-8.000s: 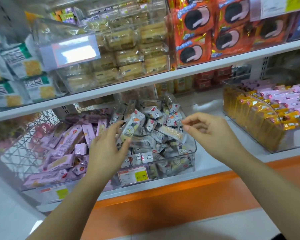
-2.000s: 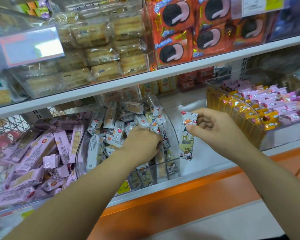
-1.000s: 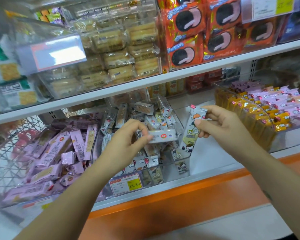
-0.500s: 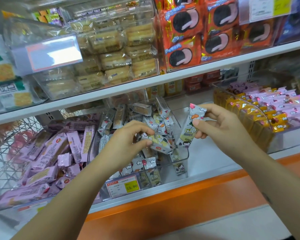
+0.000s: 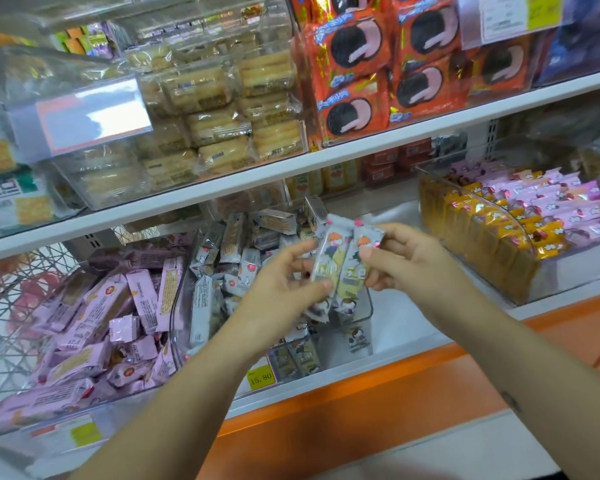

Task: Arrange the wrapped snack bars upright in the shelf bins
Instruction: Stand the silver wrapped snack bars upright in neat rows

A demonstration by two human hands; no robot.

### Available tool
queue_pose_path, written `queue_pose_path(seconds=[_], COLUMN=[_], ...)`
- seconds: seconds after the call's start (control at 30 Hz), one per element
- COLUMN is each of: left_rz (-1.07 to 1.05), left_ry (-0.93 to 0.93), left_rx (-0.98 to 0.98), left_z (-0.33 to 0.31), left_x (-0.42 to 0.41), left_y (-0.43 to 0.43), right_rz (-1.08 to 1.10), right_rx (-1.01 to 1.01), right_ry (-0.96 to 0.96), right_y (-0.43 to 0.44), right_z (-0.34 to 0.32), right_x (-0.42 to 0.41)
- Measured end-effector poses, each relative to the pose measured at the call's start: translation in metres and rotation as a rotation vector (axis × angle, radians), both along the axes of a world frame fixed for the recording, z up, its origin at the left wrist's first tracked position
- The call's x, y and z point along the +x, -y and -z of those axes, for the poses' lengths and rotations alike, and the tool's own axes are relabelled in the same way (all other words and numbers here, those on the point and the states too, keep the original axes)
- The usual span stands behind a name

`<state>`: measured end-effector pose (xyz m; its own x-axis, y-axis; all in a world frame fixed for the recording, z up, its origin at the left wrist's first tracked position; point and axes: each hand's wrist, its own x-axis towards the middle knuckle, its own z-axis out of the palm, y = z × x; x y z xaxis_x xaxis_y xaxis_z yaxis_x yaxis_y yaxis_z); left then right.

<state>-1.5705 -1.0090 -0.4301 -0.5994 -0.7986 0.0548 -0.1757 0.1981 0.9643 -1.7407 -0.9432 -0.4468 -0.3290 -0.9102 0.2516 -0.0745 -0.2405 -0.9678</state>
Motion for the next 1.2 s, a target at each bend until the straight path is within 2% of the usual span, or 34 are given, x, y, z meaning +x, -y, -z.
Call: queue_pose_path(seconds=[0.17,0.27,0.47,0.53,0.63,0.9,1.03,1.13,1.2], left_rz=[-0.004,0.025,0.090,0.090,0.088,0.192,0.247,0.308,0.350], left_ry=[0.320,0.380,0.597,0.650,0.798,0.968,1.036,1.046,0.980], left_rx=[-0.386,-0.484,-0.732,-0.795,-0.993,-1.063,-1.106,-0.997,-0.815], left_z=[-0.005,-0.007,0.013,0.019,0.025,0.027,0.021,0.008,-0.006], left_x=[-0.005,-0.007,-0.001,0.003,0.009,0.015,0.013,0.004,-0.005], left_y=[0.010,0.016,0.013,0.011,0.012,0.024,0.027,0.025,0.023], right_rz=[0.005,-0.016,-0.071,-0.079,-0.036,0.069,0.112,0.236,0.269], right_rx=[-0.059,-0.049,0.061,0.072,0.062,0.016,-0.105,-0.173,-0.184], right_ry=[-0.148,-0.226,-0.505,-0.566,-0.597,-0.475,-0.333,-0.197,-0.159], right_y=[-0.001,-0.003,-0.004,-0.004,-0.005,-0.005,-0.010,-0.011,-0.012], right_z=[0.000,-0.001,0.009,0.011,0.007,0.004,-0.005,-0.009,-0.009], right_x=[0.002,0.001,0.003,0.003,0.002,-0.006,-0.013,-0.027,-0.034])
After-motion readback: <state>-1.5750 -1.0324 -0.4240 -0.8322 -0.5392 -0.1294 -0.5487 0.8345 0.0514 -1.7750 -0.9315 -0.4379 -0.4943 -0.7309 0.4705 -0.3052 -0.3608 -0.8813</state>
